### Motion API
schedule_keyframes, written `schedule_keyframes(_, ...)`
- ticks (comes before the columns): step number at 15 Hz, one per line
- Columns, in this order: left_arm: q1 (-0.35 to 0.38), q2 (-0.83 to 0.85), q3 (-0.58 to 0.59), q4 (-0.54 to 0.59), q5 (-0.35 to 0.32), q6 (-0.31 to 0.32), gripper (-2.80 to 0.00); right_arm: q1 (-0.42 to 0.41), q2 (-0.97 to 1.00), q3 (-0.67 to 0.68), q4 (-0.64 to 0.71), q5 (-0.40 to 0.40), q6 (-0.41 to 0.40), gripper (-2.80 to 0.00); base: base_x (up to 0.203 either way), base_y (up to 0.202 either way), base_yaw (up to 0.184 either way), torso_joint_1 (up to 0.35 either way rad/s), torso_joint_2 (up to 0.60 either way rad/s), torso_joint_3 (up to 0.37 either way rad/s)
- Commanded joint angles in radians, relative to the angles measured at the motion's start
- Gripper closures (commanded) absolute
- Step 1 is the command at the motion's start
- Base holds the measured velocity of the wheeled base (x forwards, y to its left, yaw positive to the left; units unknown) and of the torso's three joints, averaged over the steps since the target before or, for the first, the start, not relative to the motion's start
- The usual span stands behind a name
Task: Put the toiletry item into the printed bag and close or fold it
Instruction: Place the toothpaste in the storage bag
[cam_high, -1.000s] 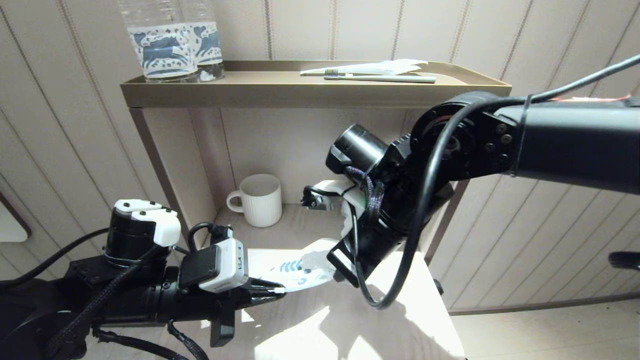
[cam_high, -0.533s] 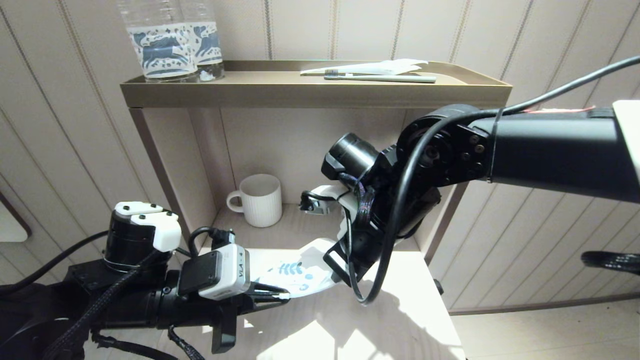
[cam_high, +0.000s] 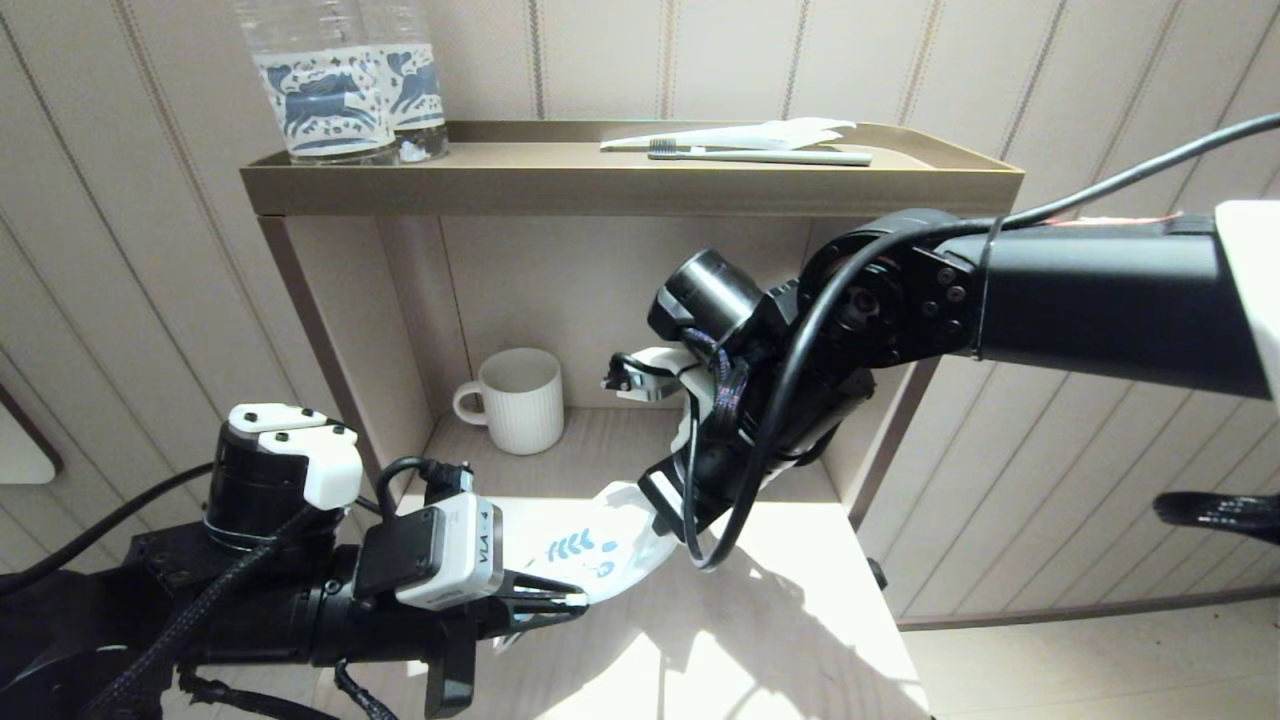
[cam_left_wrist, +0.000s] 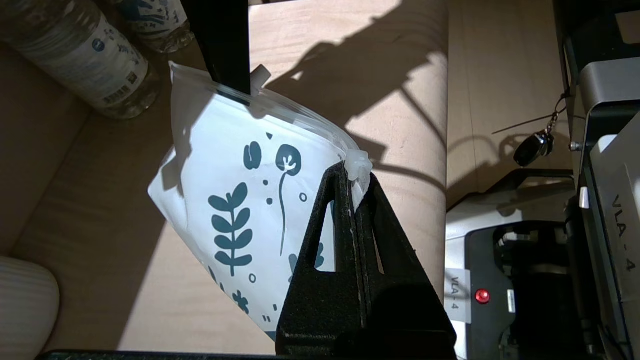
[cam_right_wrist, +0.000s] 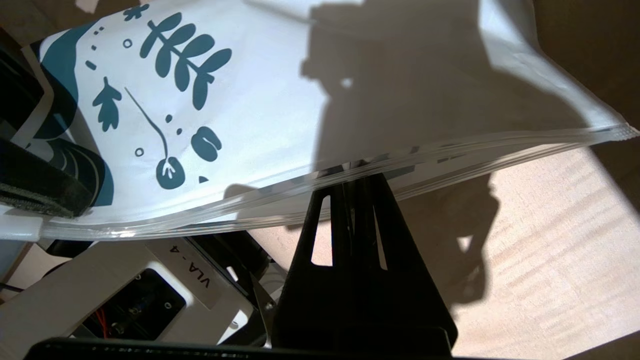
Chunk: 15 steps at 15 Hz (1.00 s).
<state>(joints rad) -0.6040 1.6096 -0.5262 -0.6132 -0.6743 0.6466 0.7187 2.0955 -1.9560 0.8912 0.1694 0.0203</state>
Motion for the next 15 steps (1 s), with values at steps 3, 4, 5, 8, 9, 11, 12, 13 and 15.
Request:
schedule_keyframes(3, -0.017, -0.006, 0.0, -0.003, -0.004, 0.001, 0.0, 0.001, 0.008, 0.002, 0.003, 0.0, 0.007, 0.0, 0.0, 0.0, 0.0, 0.0, 0.0, 0.0)
schedule_keyframes(4, -0.026, -0.005, 0.001, -0.003, -0.004, -0.001, 0.0, 0.001, 0.011, 0.0, 0.003, -0.002, 0.004, -0.85, 0.0, 0.0, 0.0, 0.0, 0.0, 0.0)
schedule_keyframes(5, -0.031, -0.007, 0.002, -0.003, -0.002, -0.001, 0.0, 0.002, 0.012, 0.0, 0.003, -0.003, 0.001, -2.8, 0.0, 0.0, 0.0, 0.0, 0.0, 0.0)
schedule_keyframes(8, -0.032, -0.007, 0.005, -0.003, -0.002, 0.001, 0.0, 0.004, 0.012, 0.0, 0.003, -0.002, -0.003, -2.8, 0.0, 0.0, 0.0, 0.0, 0.0, 0.0)
schedule_keyframes(9, -0.033, -0.007, 0.005, -0.003, -0.002, 0.0, 0.0, 0.004, 0.011, 0.0, 0.003, -0.002, -0.003, -2.8, 0.0, 0.0, 0.0, 0.0, 0.0, 0.0)
schedule_keyframes(11, -0.033, -0.007, 0.003, -0.005, -0.002, -0.001, 0.0, 0.004, -0.002, 0.0, 0.003, -0.002, -0.001, -2.8, 0.0, 0.0, 0.0, 0.0, 0.0, 0.0)
schedule_keyframes(12, -0.033, -0.006, -0.001, -0.004, -0.002, -0.002, 0.0, 0.004, -0.006, 0.0, 0.006, -0.002, 0.0, -2.8, 0.0, 0.0, 0.0, 0.0, 0.0, 0.0)
schedule_keyframes(13, -0.033, -0.004, -0.009, -0.003, 0.0, -0.013, 0.0, 0.004, -0.031, 0.003, 0.009, -0.002, 0.001, -2.8, 0.0, 0.0, 0.0, 0.0, 0.0, 0.0)
schedule_keyframes(15, -0.032, 0.003, -0.027, -0.004, 0.002, -0.064, 0.0, 0.004, -0.123, 0.025, 0.014, -0.001, -0.001, -2.8, 0.0, 0.0, 0.0, 0.0, 0.0, 0.0)
